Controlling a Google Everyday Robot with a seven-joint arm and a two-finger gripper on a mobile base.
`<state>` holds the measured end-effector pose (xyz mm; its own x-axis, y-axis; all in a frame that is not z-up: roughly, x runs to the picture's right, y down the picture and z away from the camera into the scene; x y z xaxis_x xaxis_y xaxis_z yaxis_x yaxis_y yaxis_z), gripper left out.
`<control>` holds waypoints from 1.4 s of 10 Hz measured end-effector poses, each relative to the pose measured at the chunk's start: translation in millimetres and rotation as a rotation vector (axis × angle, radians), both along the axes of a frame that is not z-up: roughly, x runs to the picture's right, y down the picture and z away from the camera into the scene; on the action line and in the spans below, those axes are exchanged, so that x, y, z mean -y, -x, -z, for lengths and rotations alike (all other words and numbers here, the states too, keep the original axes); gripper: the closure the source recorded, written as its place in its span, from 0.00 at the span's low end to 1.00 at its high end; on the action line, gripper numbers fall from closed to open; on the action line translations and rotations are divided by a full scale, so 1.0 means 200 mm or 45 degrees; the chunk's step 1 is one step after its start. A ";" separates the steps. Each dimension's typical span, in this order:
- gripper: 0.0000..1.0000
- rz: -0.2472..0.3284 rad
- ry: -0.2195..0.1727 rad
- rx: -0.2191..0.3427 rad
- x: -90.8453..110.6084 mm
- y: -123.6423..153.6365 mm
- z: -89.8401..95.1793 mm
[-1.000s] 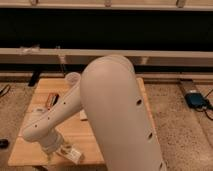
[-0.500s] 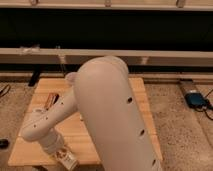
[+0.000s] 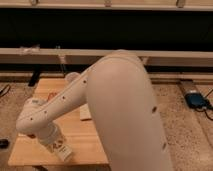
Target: Place the bottle in the ceramic bowl
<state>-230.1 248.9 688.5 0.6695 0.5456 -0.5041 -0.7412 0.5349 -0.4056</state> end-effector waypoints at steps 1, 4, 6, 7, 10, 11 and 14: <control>1.00 -0.069 -0.038 -0.021 0.09 -0.06 0.03; 1.00 -0.280 -0.077 -0.136 0.22 -0.32 0.04; 1.00 -0.511 -0.074 -0.312 0.26 -0.65 -0.03; 1.00 -0.561 -0.076 -0.350 0.28 -0.73 -0.05; 1.00 -0.673 -0.130 -0.413 0.46 -0.93 -0.14; 1.00 -0.698 -0.161 -0.419 0.54 -0.98 -0.18; 1.00 -0.710 -0.191 -0.424 0.70 -1.06 -0.32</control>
